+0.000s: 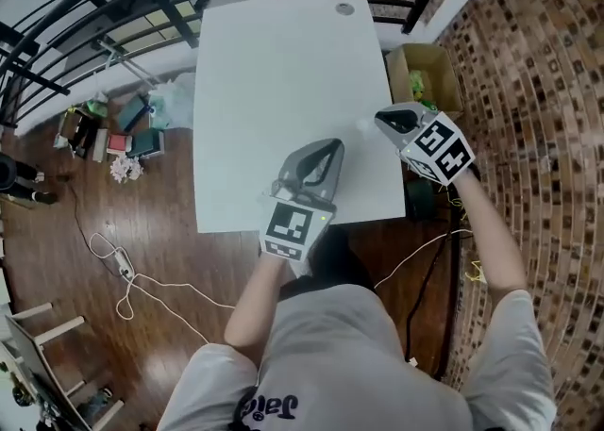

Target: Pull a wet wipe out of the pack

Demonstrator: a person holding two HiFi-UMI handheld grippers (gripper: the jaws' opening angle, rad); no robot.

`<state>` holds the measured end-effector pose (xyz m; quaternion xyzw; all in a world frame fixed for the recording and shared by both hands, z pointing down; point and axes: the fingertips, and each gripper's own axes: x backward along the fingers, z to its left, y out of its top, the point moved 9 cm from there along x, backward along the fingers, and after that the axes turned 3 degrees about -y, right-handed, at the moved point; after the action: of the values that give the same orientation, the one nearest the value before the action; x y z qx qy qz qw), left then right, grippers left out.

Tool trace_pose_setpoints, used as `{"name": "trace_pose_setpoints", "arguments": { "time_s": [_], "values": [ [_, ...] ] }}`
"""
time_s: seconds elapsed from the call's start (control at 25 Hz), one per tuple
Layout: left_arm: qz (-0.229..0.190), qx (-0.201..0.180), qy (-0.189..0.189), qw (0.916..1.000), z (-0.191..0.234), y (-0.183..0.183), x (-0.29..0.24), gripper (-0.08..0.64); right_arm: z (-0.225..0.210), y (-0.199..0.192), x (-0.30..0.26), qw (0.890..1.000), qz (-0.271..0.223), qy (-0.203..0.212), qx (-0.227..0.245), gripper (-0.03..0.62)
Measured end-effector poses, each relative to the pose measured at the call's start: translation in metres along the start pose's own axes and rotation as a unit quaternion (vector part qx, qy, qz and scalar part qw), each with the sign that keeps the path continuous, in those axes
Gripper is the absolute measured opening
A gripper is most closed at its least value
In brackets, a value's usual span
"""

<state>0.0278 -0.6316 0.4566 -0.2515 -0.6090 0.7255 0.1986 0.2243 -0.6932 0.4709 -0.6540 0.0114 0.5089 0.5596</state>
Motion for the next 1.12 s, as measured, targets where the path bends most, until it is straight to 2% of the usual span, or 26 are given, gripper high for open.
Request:
{"name": "trace_pose_setpoints", "arguments": {
  "time_s": [0.12, 0.28, 0.52, 0.8, 1.0, 1.12],
  "values": [
    [0.015, 0.007, -0.017, 0.9997, -0.011, -0.012, -0.016, 0.017, -0.001, -0.042, -0.018, 0.999, 0.036, 0.000, -0.026, 0.000],
    [0.032, 0.009, -0.023, 0.9992, -0.015, -0.024, -0.026, 0.017, -0.002, -0.086, -0.040, 0.996, 0.070, -0.002, -0.057, 0.000],
    [0.051, 0.016, -0.010, 0.9985, -0.016, -0.035, -0.017, 0.017, -0.003, -0.125, -0.059, 0.991, 0.098, -0.012, -0.093, 0.002],
    [0.042, 0.013, 0.021, 0.9988, -0.011, -0.026, 0.022, 0.017, 0.002, -0.095, -0.042, 0.993, 0.076, -0.033, -0.088, 0.052],
    [0.015, 0.007, 0.048, 0.9987, -0.009, -0.004, 0.073, 0.017, 0.025, -0.059, -0.007, 0.996, 0.042, -0.056, -0.056, 0.052],
    [-0.009, -0.004, 0.071, 0.9974, -0.005, 0.010, 0.108, 0.017, 0.043, -0.031, 0.019, 0.996, 0.006, -0.072, -0.043, 0.052]
  ]
}}
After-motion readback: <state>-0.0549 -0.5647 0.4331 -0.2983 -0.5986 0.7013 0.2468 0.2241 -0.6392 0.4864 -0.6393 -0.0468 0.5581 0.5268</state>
